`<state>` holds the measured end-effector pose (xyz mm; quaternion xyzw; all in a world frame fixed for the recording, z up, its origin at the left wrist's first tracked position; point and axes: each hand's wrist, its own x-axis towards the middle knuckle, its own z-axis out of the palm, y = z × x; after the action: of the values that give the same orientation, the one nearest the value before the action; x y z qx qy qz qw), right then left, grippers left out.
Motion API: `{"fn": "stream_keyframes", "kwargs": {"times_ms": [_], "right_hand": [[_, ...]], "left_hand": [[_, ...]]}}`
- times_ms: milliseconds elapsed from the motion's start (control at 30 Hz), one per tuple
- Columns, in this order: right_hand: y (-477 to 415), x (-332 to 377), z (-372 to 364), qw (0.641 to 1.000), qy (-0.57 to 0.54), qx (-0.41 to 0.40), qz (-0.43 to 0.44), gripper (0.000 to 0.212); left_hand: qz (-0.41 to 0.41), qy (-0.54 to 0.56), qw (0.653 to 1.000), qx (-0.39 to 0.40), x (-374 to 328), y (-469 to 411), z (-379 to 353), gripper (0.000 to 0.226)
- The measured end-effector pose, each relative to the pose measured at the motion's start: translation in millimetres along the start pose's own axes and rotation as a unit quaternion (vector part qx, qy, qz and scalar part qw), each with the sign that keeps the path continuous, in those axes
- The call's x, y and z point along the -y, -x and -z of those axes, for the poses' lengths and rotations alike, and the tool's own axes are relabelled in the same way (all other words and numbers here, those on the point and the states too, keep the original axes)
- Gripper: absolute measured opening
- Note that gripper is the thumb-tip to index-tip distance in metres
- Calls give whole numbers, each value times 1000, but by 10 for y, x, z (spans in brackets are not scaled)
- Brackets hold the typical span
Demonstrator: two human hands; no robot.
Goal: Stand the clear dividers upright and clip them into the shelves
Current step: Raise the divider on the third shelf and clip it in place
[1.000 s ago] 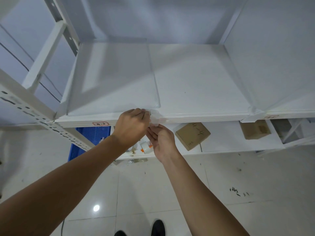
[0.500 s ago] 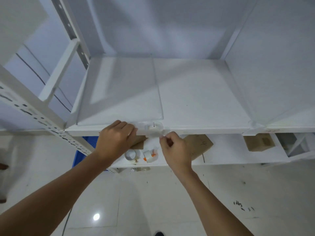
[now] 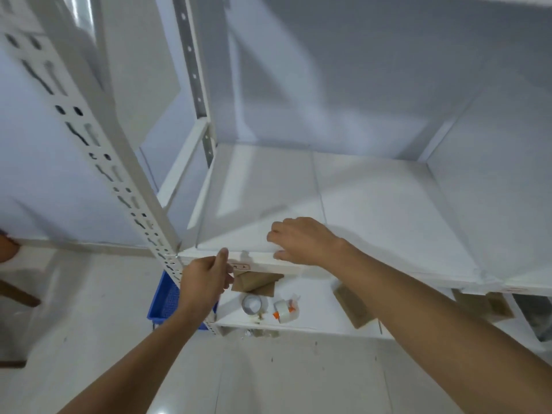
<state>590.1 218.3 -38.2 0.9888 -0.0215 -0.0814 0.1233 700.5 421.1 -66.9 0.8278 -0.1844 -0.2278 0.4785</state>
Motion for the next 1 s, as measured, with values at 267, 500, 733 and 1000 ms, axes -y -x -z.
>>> {"fn": "stream_keyframes", "kwargs": {"times_ms": [267, 500, 733, 1000], "right_hand": [[-167, 257, 32, 983, 171, -64, -31, 43], [-307, 323, 164, 994, 98, -10, -43, 27], [-375, 532, 146, 978, 201, -13, -56, 39], [-221, 407, 737, 960, 89, -66, -258, 32]], "left_hand": [[57, 91, 993, 40, -11, -141, 100, 50], [115, 129, 980, 103, 9, -191, 120, 49], [113, 135, 977, 120, 69, -207, 131, 47], [85, 278, 925, 247, -518, -285, 227, 48]]}}
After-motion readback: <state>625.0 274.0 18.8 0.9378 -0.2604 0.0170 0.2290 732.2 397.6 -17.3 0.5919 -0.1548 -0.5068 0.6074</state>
